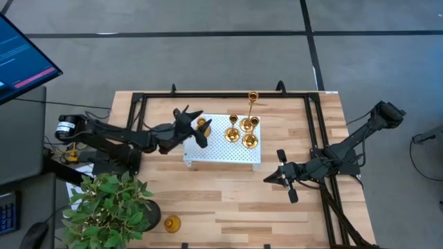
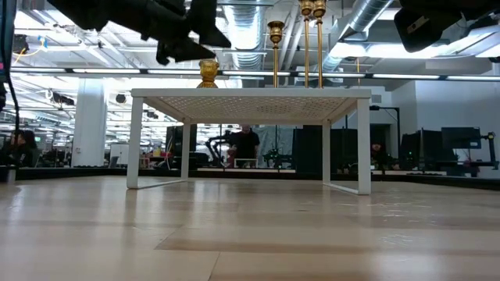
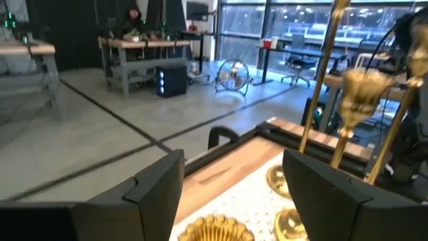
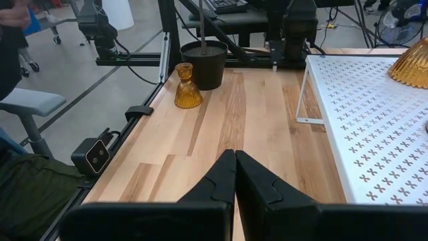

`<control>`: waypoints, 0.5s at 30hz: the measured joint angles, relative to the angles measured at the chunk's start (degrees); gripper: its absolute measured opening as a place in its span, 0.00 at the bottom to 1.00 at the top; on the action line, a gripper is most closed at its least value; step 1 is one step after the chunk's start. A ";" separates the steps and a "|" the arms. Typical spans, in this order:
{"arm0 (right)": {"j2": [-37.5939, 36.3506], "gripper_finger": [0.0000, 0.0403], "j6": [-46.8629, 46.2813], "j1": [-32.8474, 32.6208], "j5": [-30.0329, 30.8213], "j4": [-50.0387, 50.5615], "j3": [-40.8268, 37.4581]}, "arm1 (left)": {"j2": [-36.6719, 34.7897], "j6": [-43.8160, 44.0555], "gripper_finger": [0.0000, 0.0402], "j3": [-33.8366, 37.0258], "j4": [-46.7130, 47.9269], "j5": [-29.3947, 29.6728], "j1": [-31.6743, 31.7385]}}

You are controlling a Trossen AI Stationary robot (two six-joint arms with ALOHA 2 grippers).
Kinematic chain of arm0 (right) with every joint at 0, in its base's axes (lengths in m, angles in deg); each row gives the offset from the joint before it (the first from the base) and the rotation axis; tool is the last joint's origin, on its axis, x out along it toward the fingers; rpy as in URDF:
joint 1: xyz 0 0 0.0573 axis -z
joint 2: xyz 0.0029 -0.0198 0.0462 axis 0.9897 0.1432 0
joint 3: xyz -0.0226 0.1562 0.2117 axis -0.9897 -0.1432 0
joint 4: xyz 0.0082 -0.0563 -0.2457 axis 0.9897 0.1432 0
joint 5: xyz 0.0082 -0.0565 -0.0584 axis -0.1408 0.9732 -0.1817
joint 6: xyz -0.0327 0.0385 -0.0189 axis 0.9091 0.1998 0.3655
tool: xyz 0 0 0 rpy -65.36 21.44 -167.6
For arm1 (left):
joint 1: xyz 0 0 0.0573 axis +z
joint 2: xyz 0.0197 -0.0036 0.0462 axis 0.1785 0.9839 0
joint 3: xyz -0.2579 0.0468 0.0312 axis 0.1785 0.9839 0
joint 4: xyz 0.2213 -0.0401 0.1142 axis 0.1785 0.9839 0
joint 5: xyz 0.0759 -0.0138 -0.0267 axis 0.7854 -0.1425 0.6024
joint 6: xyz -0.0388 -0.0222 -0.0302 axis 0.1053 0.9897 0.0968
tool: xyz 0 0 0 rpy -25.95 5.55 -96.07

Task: Pick & Place candle stick holders
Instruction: Put the brown vase candle holder on the shelf

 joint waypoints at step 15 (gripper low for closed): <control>0.00 0.00 0.02 0.00 0.02 0.76 0.00 | -10.32 -4.77 0.58 0.00 -0.80 -30.64 -4.50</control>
